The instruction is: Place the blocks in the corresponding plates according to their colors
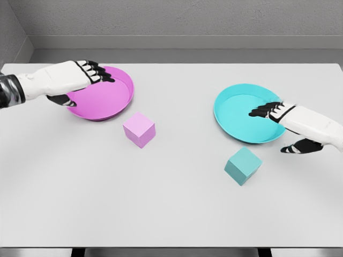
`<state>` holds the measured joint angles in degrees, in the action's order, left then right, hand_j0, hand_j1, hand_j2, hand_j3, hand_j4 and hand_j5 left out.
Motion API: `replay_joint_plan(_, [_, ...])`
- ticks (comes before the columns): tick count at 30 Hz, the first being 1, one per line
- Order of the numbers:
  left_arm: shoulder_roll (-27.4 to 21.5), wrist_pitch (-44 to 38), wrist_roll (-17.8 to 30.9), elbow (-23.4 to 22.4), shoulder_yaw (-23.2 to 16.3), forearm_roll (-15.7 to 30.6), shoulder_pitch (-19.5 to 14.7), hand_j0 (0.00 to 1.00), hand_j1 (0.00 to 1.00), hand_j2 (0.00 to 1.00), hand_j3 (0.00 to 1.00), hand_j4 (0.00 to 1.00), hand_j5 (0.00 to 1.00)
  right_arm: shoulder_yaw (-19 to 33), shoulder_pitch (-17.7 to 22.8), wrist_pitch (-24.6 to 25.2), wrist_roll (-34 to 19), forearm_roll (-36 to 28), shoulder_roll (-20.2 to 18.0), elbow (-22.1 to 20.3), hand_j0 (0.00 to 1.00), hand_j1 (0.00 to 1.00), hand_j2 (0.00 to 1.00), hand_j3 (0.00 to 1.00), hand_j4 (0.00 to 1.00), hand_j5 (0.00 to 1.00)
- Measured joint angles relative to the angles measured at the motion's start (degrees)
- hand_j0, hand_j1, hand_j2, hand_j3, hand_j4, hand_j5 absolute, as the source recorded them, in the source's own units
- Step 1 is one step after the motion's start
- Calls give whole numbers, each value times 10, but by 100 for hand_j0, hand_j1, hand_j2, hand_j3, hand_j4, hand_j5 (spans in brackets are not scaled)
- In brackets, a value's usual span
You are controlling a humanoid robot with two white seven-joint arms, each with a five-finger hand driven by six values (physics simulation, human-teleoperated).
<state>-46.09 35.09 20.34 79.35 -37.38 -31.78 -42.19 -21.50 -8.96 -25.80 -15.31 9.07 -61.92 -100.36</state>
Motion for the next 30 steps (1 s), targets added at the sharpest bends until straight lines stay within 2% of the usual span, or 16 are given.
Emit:
replay_joint_plan(4, [13, 0, 1, 25, -27, -3, -2, 100, 100, 100, 100, 100, 100, -1, -4, 19, -73, 1, 4, -1, 100, 100, 100, 100, 100, 100])
replay_joint_plan(7, [26, 0, 1, 35, -49, -8, -8, 100, 100, 100, 100, 100, 100, -1, -13, 23, -104, 0, 6, -1, 100, 100, 100, 100, 100, 100])
replay_joint_plan(13, [40, 0, 2, 57, -99, -16, -29, 100, 100, 100, 100, 100, 100, -4, -37, 25, -133, 1, 15, -1, 100, 100, 100, 100, 100, 100])
replay_joint_plan(17, [43, 0, 1, 65, -144, -31, -72, 100, 100, 100, 100, 100, 100, -40, -83, 26, -158, 0, 33, -1, 100, 100, 100, 100, 100, 100])
replay_joint_plan(22, [42, 0, 2, 71, -197, -41, -96, 100, 100, 100, 100, 100, 100, -73, -91, 27, -169, 0, 47, -1, 100, 100, 100, 100, 100, 100])
replay_joint_plan(26, [41, 0, 2, 73, -224, -43, -101, 100, 100, 100, 100, 100, 100, -105, -115, 29, -171, 0, 59, -1, 100, 100, 100, 100, 100, 100])
replay_joint_plan(30, [44, 0, 2, 72, -232, -47, -101, 100, 100, 100, 100, 100, 100, -129, -116, 43, -171, 1, 65, 0, 100, 100, 100, 100, 100, 100])
